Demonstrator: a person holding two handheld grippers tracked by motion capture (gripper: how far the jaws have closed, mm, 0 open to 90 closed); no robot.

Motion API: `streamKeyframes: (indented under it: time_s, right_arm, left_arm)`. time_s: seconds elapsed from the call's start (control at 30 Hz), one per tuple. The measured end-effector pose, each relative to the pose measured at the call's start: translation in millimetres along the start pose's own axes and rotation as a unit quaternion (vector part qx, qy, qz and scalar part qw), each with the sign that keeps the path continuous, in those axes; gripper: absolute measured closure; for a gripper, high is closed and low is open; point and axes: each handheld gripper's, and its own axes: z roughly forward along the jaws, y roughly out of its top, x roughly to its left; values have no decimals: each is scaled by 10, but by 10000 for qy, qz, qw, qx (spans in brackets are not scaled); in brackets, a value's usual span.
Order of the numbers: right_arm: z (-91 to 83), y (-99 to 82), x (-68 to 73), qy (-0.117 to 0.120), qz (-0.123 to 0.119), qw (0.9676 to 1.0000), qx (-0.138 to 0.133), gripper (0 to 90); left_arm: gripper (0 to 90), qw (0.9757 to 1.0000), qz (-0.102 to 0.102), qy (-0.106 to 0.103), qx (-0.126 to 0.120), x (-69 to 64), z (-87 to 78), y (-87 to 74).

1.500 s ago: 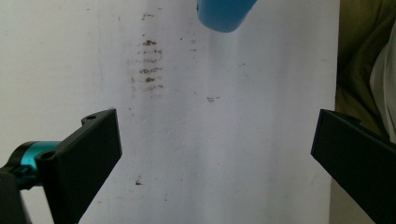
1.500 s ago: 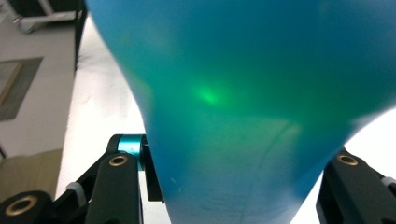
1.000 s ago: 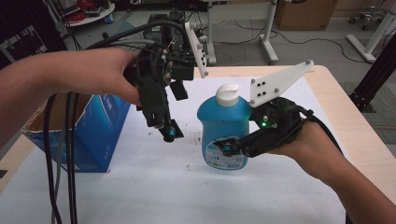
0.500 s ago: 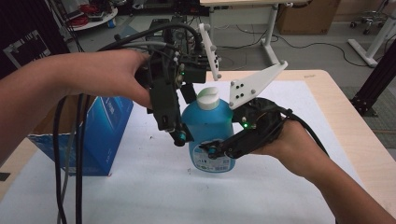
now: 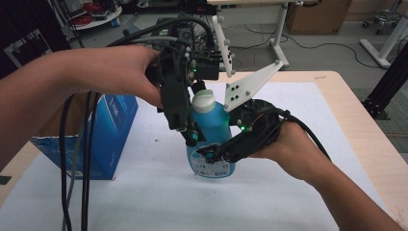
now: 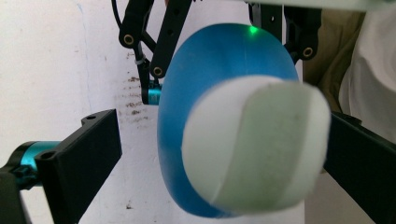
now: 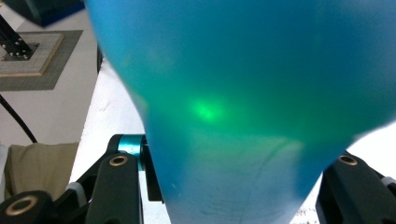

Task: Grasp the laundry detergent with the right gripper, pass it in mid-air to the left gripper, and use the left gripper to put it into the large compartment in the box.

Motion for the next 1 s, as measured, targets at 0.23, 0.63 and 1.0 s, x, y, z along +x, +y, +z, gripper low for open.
streamKeyframes:
  time_s: [0.23, 0.63, 1.0]
  right_arm:
    - [3, 11, 1, 21, 40, 10000, 12, 460]
    - [7, 30, 12, 20, 6, 10000, -16, 460]
    - [7, 30, 9, 15, 24, 10000, -38, 460]
  left_arm:
    - [27, 10000, 67, -9, -6, 4, 9, 25]
    - [116, 9999, 103, -22, 11, 13, 38, 48]
    - [225, 9998, 197, 15, 45, 22, 38, 55]
